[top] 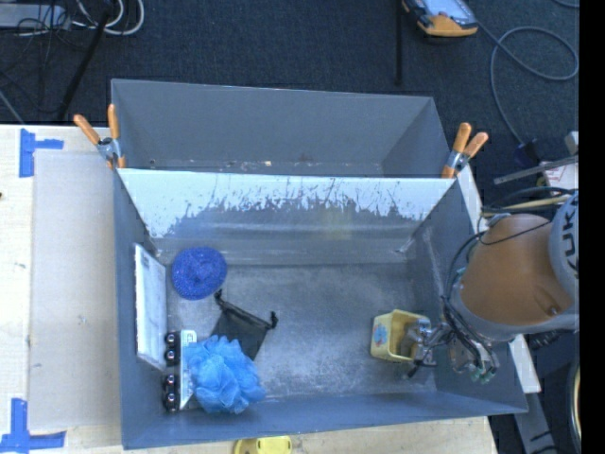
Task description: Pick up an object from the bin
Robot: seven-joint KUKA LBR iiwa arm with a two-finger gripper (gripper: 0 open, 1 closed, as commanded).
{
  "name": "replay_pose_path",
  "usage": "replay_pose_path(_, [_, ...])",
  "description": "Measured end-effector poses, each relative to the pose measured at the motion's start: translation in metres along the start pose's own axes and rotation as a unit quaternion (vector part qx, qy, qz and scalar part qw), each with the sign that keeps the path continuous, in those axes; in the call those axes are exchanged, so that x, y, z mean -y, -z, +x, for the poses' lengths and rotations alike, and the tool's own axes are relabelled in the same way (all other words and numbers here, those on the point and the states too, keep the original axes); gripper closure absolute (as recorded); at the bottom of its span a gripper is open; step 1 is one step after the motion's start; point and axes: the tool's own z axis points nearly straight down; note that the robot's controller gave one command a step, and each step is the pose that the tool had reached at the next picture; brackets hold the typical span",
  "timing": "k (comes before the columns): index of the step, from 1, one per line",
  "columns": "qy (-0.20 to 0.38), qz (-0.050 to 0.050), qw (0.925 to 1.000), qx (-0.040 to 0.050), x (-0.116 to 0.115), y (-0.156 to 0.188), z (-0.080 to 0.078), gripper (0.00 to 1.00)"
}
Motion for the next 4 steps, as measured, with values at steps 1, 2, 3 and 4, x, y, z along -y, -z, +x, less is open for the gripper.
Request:
replay_pose_path(1, [0.009,0.0,1.0,-0.0024,-0.026,0.043,-0.018,1.0])
replay_pose_path(2, [0.019,-0.001,0.9998,0.0003,-0.034,0.066,-0.025,1.0])
replay_pose_path(3, [0.023,0.0,0.9997,0.0003,-0.034,0.068,-0.03,1.0])
replay_pose_path(4, [0.032,0.0,0.9995,-0.0001,-0.048,0.061,-0.061,1.0])
